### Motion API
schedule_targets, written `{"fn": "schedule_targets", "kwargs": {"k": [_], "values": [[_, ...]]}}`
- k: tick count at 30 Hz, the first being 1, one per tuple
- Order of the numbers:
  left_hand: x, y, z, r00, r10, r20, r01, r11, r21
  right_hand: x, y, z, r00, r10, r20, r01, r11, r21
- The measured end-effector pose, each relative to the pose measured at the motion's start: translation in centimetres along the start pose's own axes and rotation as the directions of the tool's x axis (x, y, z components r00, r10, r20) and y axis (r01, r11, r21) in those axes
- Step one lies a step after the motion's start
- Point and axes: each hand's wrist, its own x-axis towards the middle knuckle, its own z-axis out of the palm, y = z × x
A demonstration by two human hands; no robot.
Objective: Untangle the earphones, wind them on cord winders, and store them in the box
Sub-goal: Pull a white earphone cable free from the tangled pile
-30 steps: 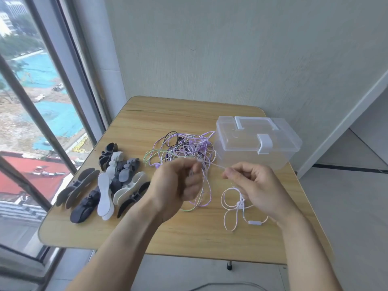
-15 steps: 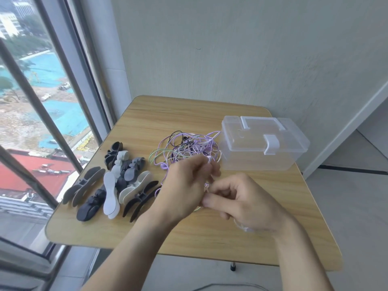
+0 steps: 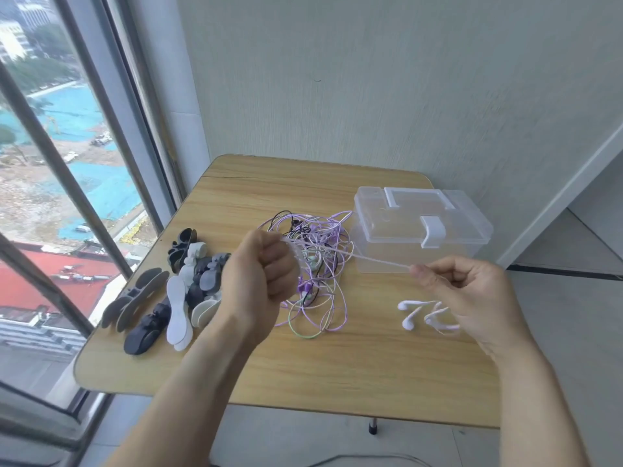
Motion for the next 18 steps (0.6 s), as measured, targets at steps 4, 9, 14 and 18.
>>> {"fn": "schedule_targets", "kwargs": {"k": [4,9,14,18], "values": [[0.3,0.5,-0.8,0.993,-0.003,-0.115,-0.018,0.982,-0.187,0.0,0.6,-0.4,0.995,0.055,-0.085,-0.063,0.993,-0.099],[0.6,0.2,-1.0,0.992,0.037,-0.118,-0.033,0.999,0.036,0.7,2.2,-1.0,0.963,-0.136,-0.231,-0.039,0.781,-0.623],[0.0,-0.9,-0.3,1.000,-0.009,0.009,0.003,0.827,0.562,-0.1,1.9,2.4,0.975,-0.075,0.209,0.193,0.750,-0.633],[-0.6,-1.7,0.3,0.994,0.080,0.078,-0.110,0.568,0.816,-0.8,1.5,4.7,0.971,-0.130,0.199,0.221,0.800,-0.557]]}}
